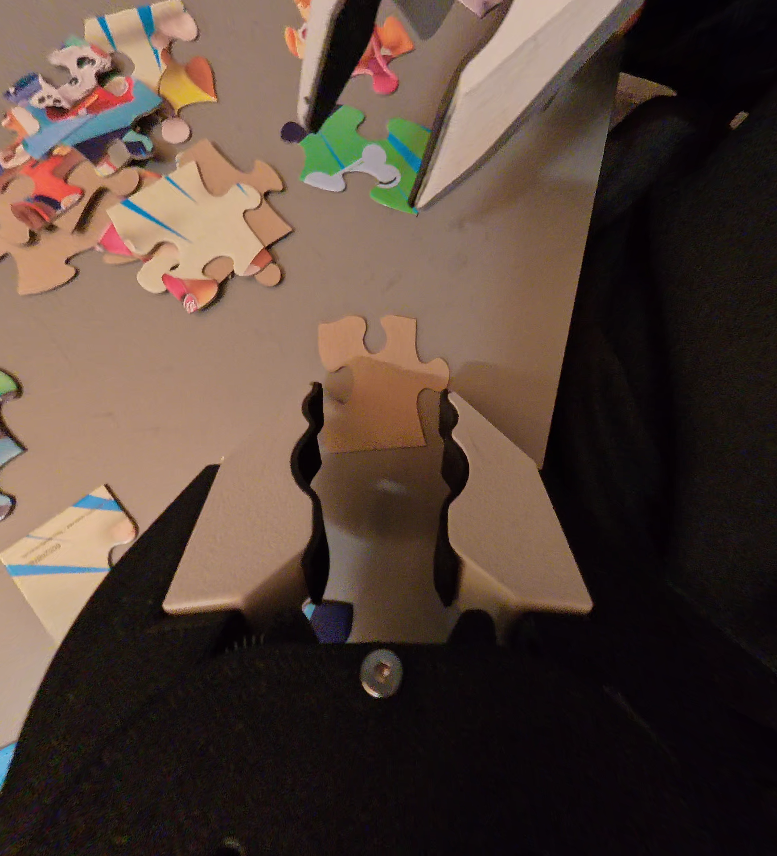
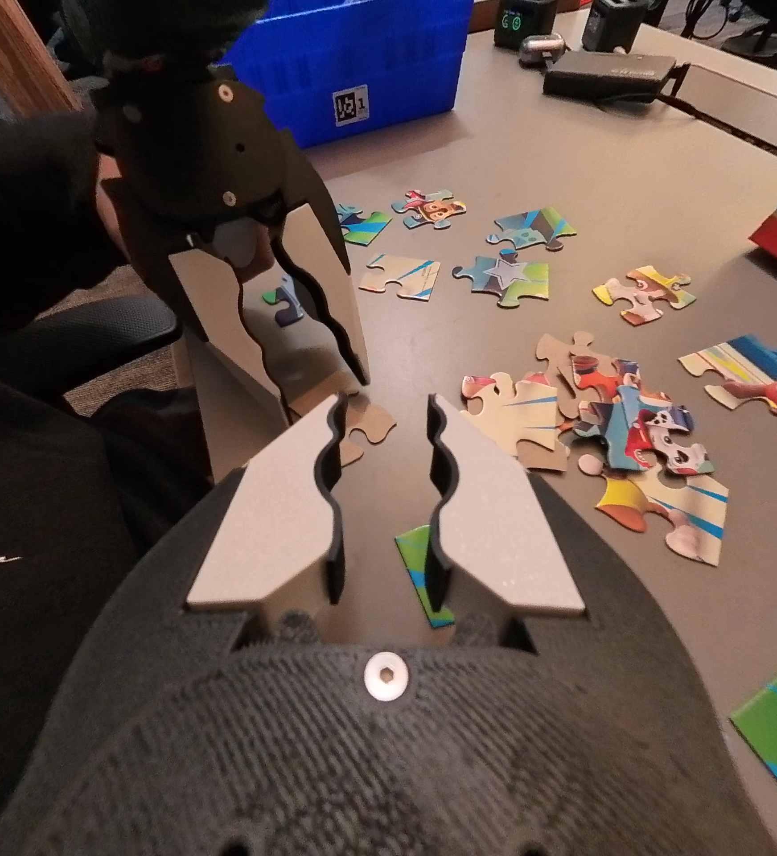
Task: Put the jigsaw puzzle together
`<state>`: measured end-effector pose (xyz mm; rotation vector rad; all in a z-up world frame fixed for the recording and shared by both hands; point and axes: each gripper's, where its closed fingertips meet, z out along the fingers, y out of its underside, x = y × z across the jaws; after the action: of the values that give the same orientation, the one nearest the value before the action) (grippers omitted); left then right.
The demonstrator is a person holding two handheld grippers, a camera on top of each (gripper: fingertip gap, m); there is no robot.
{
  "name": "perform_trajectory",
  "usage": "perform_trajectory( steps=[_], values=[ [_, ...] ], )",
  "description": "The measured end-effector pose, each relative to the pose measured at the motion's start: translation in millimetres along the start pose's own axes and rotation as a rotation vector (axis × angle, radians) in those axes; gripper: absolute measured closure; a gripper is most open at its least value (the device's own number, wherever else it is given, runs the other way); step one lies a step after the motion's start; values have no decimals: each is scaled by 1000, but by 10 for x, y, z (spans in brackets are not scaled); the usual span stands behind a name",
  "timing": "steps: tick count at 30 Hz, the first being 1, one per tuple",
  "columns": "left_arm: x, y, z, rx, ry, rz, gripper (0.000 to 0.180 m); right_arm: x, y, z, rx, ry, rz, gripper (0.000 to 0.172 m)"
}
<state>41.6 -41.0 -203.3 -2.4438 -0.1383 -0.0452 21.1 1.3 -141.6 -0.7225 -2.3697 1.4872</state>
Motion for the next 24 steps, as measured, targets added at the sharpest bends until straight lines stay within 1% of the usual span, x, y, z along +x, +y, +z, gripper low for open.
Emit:
perform_trajectory(
  steps=[4,5,7,10,17,21,24],
  values=[
    [45,24,90,-49,-3,50,134,5,-7,-31,-2,23,-12,138],
    [65,5,95,-41,11,42,138,2,-6,-39,-2,26,-14,138],
    [73,12,93,-60,20,30,141,-5,-5,-50,-3,29,-15,138],
    [102,21,87,-88,27,24,153,-31,-36,-65,6,25,-20,139],
    [125,30,77,-72,8,2,154,-56,-12,-52,-6,22,-35,138],
    [130,11,33,-29,12,-29,154,-201,-3,-30,0,-49,-80,137],
    [120,-41,-35,22,19,-58,154,-409,23,-7,16,-134,-190,133]
  ],
)
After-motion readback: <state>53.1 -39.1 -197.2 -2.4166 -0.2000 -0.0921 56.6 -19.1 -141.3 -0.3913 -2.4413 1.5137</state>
